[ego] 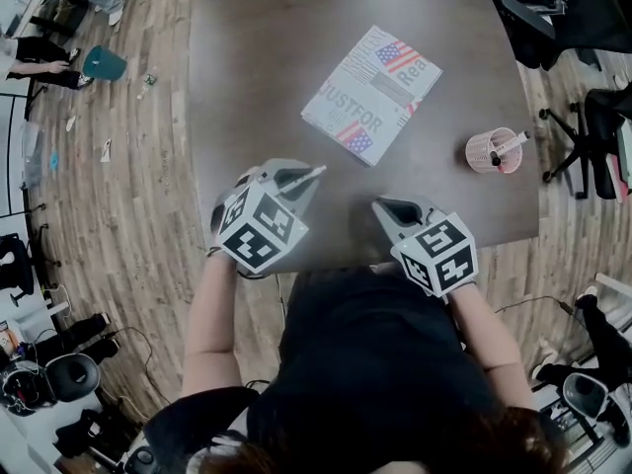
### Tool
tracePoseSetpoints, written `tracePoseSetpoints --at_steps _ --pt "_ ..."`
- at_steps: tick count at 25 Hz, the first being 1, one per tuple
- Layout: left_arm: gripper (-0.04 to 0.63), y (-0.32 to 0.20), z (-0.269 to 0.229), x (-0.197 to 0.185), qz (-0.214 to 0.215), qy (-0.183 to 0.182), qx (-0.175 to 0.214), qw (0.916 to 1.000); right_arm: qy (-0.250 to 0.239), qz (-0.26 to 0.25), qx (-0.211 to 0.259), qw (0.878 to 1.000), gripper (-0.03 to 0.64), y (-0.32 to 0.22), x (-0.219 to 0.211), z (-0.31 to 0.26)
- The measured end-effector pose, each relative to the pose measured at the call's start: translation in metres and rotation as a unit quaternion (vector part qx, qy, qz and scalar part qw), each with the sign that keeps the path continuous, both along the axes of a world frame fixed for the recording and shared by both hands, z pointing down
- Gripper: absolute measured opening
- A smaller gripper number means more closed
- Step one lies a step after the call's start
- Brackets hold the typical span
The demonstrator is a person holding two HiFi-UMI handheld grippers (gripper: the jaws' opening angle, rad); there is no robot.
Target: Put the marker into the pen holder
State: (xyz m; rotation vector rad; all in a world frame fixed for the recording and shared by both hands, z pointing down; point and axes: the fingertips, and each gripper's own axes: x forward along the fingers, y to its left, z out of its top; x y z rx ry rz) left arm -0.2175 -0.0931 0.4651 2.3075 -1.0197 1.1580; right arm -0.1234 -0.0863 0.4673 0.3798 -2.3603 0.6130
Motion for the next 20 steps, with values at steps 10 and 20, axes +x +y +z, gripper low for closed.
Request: tracePoseSetpoints --at_steps 10,20 --pt "0.060 -0.050 -0.053 0.111 -0.005 0.069 0.060 0.9958 -0.031 0.015 0.008 0.999 0.018 -0.028 0.075 -0.016" --pt "0.060 -0.097 -0.084 0.214 0.026 0.123 0.097 0.9873 -0.037 0.066 0.013 0.997 0.018 -0.056 0.164 -0.019"
